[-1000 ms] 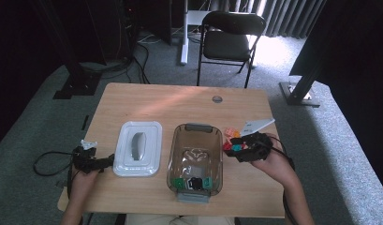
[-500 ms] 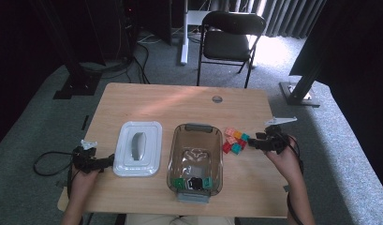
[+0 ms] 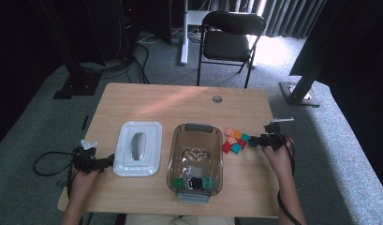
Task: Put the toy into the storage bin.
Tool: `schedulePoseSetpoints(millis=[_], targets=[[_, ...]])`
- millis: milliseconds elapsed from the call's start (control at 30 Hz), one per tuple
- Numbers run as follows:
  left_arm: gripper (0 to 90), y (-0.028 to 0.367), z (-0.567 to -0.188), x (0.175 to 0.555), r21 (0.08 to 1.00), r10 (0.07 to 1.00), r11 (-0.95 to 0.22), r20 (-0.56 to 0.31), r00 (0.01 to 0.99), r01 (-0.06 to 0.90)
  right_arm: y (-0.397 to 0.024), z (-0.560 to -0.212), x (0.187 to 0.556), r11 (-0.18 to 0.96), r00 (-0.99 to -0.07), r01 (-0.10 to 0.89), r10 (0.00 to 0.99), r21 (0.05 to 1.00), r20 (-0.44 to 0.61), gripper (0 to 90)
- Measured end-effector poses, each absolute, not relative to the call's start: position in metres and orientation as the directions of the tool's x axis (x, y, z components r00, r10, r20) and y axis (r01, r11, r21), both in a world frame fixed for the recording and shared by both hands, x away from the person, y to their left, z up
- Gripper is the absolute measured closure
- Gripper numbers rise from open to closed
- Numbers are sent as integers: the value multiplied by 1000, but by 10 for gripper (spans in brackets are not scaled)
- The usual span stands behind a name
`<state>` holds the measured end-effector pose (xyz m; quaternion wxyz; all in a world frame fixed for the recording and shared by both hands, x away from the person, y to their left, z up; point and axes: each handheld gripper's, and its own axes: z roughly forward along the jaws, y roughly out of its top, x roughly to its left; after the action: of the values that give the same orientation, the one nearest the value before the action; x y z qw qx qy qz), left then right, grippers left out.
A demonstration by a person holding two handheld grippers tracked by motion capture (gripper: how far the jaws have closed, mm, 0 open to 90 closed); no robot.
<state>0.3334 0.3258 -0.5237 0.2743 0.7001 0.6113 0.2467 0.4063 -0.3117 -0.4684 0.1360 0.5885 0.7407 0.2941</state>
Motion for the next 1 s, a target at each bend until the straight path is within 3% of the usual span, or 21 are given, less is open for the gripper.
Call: schedulePoseSetpoints(millis=[233, 467, 633, 1000], targets=[[8, 326, -524, 333, 686, 991, -102, 10, 131, 721, -307, -482, 414, 132, -253, 824, 956, 551, 149, 442], [8, 326, -524, 333, 686, 991, -102, 10, 131, 721, -306, -493, 420, 140, -239, 843, 963, 520, 127, 498], [8, 326, -524, 333, 686, 991, -102, 10, 131, 721, -307, -493, 421, 140, -233, 843, 965, 520, 119, 565], [8, 326, -524, 333, 686, 991, -102, 10, 131, 721, -312, -483, 414, 148, -245, 829, 963, 540, 113, 587]])
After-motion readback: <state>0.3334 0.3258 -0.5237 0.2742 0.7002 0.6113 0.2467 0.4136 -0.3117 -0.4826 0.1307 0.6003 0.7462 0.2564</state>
